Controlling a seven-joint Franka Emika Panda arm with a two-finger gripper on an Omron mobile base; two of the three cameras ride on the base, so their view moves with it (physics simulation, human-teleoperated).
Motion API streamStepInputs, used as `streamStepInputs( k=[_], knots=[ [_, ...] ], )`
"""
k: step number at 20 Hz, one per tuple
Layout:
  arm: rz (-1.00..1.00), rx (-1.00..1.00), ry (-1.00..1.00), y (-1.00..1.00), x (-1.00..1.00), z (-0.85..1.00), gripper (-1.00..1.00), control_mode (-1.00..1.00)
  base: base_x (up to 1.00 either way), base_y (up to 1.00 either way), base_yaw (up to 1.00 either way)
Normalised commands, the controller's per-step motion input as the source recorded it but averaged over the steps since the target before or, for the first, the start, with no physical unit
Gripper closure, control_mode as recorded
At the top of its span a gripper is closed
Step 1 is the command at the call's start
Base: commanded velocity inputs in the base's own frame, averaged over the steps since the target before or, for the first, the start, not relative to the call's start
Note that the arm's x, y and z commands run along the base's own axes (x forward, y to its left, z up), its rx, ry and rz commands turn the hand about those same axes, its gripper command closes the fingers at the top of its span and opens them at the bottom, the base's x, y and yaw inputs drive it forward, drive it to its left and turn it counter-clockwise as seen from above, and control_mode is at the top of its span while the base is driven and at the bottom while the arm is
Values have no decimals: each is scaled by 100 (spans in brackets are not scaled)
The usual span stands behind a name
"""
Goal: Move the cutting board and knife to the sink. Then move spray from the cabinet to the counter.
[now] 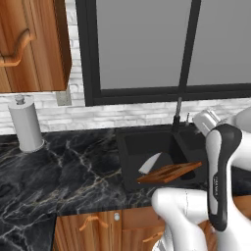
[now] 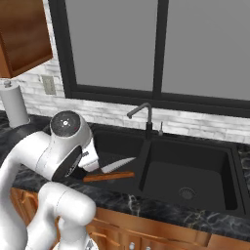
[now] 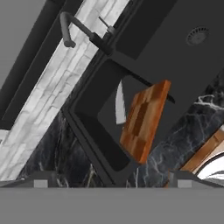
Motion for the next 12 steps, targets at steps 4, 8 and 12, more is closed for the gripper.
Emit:
streamStepInputs(
  k=[4,8,12],
  knots=[
    [26,-32,0,2,3,19,-100,-100,0,0,0],
    [26,-50,-1,0,0,7,-100,-100,0,0,0],
    [19,-51,-12,0,-1,9,-100,-100,0,0,0]
  ],
)
